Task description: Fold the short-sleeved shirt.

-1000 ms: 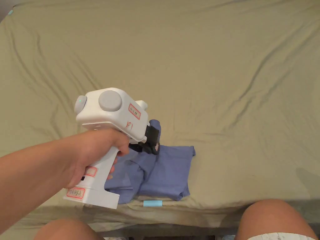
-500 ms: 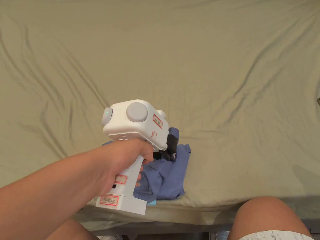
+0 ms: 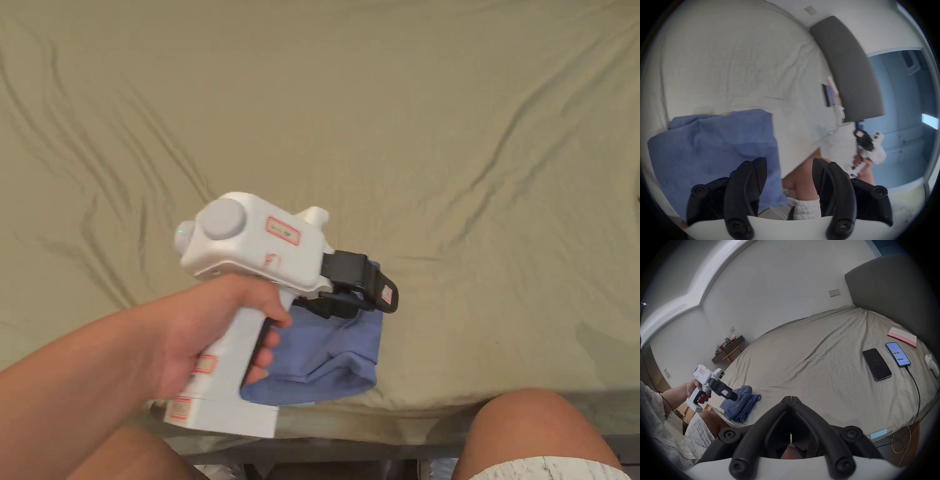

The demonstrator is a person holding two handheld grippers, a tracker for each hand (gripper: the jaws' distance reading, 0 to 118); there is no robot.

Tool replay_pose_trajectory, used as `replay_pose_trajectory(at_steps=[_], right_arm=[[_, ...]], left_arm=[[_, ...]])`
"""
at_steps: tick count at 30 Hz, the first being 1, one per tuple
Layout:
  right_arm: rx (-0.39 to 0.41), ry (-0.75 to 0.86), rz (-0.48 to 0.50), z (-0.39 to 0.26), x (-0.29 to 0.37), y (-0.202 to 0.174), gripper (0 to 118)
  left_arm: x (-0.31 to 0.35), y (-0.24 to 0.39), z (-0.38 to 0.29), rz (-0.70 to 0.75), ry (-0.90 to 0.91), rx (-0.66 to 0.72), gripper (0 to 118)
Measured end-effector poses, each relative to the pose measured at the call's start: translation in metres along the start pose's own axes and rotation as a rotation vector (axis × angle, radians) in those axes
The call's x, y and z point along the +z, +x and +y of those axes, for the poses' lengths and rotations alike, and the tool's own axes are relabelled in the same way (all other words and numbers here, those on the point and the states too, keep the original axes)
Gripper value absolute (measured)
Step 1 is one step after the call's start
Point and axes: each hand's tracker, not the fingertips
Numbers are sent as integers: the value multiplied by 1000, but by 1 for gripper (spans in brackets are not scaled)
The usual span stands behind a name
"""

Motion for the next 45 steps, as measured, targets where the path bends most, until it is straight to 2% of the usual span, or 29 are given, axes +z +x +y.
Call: replay_pose_trajectory(at_steps=[1,2,3,4,7,10,14,15,18,20,22,24,26,28,30,35,40,43,45], right_arm=[[2,1,1,0,1,0,0],[3,1,2,0,2,0,0],[4,2,1,0,3,0,0],[4,2,-1,1,4,1,0],[4,6,-3,0,7,3,0],[0,11,-6,-1,11,6,0],[-2,6,-17,-2,14,9,0],[-4,6,-22,-3,15,9,0],[-8,5,-37,-2,16,12,0],[-15,9,-40,0,17,14,0],[-15,14,-44,2,17,17,0],[-14,21,-48,5,17,18,0],[-19,24,-47,6,17,18,0],[-14,20,-49,7,17,19,0],[-10,13,-53,8,16,18,0],[-10,15,-54,13,10,19,0],[5,21,-33,22,4,6,0],[50,16,9,32,-1,-9,0],[72,14,34,42,-4,-21,0]], left_arm=[[9,-5,-3,-47,1,-10,53],[17,-11,-6,-60,14,-4,37],[25,-17,-9,-51,28,-1,8],[30,-24,-11,-49,35,-7,0],[33,-44,-19,-126,-31,-1,0],[29,-69,-21,-89,-9,27,0],[5,-75,-26,-56,-36,85,0],[-8,-68,-27,-108,-72,79,0],[-32,-56,-27,-106,-90,47,0],[-49,-55,-26,-100,-135,85,0],[-59,-55,-25,-86,-123,75,0],[-59,-57,-20,-154,-110,109,0],[-44,-52,-6,-202,-39,52,0],[-24,-64,13,-231,42,93,0],[-8,-73,27,-183,107,123,0],[-29,-75,36,-78,36,114,0],[-65,-74,40,-89,37,141,0],[-59,-68,43,-137,86,156,0],[-42,-56,42,-125,112,105,0]])
